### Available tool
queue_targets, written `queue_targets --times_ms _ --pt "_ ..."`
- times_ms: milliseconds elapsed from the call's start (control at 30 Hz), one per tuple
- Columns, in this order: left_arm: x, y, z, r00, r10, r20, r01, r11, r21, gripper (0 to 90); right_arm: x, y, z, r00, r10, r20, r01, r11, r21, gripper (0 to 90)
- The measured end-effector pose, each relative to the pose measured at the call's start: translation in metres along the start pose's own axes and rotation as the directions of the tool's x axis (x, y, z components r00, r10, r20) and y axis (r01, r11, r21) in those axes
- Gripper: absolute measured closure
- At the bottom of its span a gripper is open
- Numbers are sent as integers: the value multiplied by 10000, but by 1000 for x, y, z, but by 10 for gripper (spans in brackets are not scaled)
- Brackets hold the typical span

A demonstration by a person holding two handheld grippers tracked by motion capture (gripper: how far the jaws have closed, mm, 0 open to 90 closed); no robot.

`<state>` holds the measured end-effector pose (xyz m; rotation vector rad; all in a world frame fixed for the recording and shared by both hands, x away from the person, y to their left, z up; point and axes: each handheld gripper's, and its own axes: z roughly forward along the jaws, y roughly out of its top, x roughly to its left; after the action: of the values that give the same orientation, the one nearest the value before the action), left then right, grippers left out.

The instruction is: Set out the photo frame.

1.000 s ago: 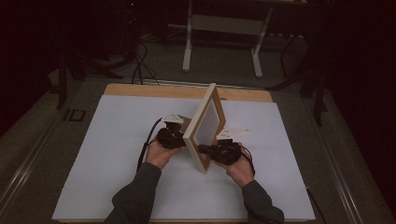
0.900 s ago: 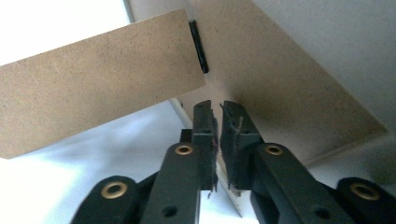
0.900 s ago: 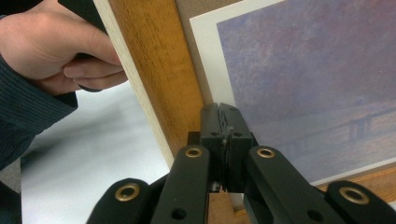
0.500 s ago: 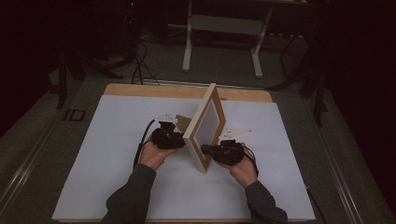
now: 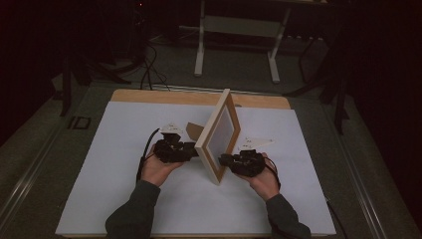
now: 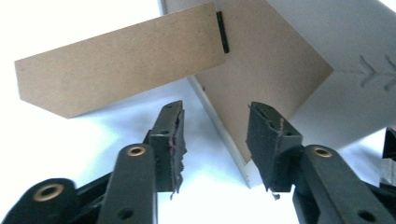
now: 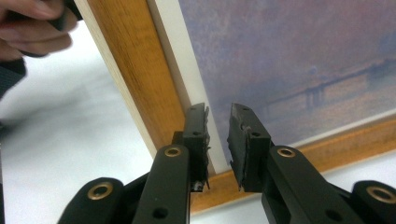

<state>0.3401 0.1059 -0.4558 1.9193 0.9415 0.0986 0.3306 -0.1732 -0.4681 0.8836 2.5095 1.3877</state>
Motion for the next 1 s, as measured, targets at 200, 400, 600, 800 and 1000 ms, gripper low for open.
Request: queue_targets --times_ms 200,400,600,800,1000 --pt "-2 -6 -10 9997 -73 -243 69 9999 -151 513 -3 -4 -3 10000 62 68 -63 10000 53 760" --pt "-4 -12 -17 9998 -113 -157 110 9998 -177 513 -5 -5 -5 9999 107 102 -108 9999 85 760" --pt "-8 -14 -23 10000 25 74 -24 9997 -238 529 -7 -6 -6 9998 138 137 -139 9999 102 759" --pt "-12 -16 -29 9997 -24 258 32 9994 -336 515 -9 -8 -7 9997 169 190 -171 9998 132 756" --pt "-20 -16 -30 9985 -1 549 25 9991 -423 511 -10 -9 -8 9996 180 218 -184 9997 167 755"
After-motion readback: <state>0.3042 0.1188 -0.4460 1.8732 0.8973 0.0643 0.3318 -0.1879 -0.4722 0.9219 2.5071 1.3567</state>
